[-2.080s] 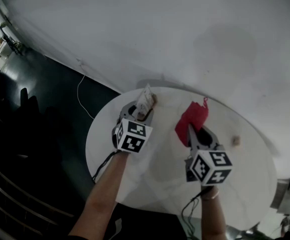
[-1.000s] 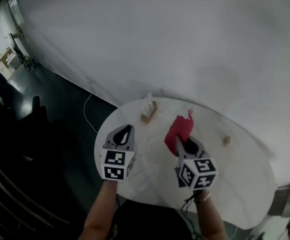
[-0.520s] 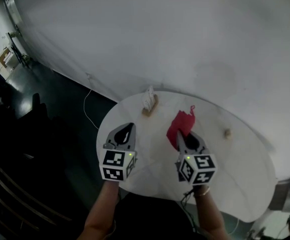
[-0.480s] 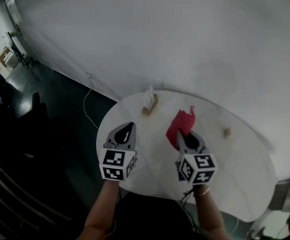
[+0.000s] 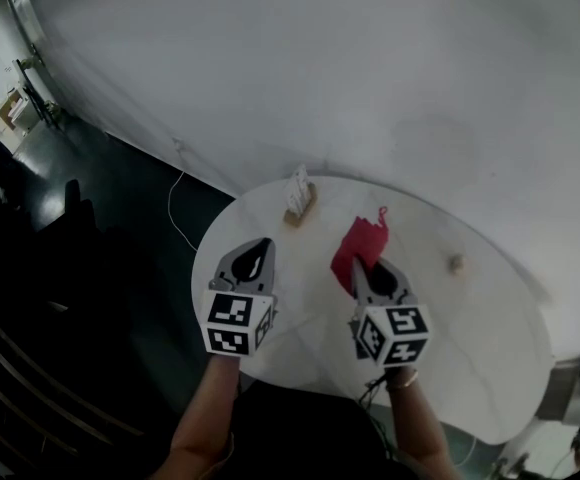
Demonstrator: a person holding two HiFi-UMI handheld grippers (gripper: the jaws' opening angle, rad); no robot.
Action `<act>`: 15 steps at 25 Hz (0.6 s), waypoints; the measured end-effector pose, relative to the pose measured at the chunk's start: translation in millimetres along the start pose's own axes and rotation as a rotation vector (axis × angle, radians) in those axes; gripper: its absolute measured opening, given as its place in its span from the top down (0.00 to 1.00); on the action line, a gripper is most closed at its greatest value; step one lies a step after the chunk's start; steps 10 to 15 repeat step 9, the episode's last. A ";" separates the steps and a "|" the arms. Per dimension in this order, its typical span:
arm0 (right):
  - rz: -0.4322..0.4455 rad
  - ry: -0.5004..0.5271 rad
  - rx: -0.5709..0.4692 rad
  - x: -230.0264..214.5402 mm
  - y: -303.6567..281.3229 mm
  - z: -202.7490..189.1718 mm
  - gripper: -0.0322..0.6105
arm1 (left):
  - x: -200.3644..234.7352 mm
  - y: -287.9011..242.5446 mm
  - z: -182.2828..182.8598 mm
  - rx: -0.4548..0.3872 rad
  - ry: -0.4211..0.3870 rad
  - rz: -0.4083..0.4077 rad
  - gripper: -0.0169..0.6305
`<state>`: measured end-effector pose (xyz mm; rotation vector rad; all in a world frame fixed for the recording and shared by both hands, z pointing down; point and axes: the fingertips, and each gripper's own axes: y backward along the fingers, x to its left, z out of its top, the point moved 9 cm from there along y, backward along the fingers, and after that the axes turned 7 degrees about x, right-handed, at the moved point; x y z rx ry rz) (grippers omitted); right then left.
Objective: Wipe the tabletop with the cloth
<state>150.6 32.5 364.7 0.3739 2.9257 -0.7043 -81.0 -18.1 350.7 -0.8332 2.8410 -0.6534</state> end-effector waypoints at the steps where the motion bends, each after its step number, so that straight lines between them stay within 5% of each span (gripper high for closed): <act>1: 0.004 0.001 0.001 0.9 -0.4 -0.4 0.88 | -0.2 0.1 -0.1 0.001 0.001 0.000 0.97; 15: 0.016 -0.004 0.008 -0.3 -3.5 -2.4 0.88 | -2.7 -3.9 -2.7 0.012 0.012 0.004 0.97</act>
